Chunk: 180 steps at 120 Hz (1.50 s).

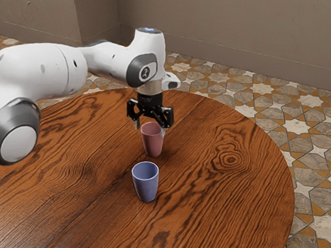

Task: Place the left cup onto the right cup

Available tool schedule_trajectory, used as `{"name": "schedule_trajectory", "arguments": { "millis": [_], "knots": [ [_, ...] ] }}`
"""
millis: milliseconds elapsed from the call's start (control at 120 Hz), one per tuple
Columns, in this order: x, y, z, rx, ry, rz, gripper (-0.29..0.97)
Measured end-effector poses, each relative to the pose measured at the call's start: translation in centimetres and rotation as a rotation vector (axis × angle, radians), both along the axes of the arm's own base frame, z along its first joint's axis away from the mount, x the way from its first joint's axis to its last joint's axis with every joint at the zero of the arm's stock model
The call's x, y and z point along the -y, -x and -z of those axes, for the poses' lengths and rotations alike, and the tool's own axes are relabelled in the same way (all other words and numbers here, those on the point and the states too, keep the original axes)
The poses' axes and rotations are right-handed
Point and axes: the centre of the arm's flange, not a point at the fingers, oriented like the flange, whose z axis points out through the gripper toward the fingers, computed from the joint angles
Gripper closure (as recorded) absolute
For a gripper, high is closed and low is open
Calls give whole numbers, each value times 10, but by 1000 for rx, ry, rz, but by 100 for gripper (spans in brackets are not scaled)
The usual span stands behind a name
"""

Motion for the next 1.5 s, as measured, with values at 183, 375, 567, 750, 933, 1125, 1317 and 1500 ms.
{"name": "schedule_trajectory", "arguments": {
  "millis": [183,375,567,750,933,1125,1317,1500],
  "knots": [
    [11,-6,4,20,3,-15,3],
    [10,-15,3,44,-17,-30,4],
    [7,-25,3,65,-37,-42,4],
    [8,-26,7,64,-41,-51,5],
    [13,-28,16,58,-40,-53,6],
    [14,-32,24,56,-46,-57,6],
    [13,-34,30,55,-54,-63,7],
    [12,-34,34,51,-58,-68,7]
  ]
}}
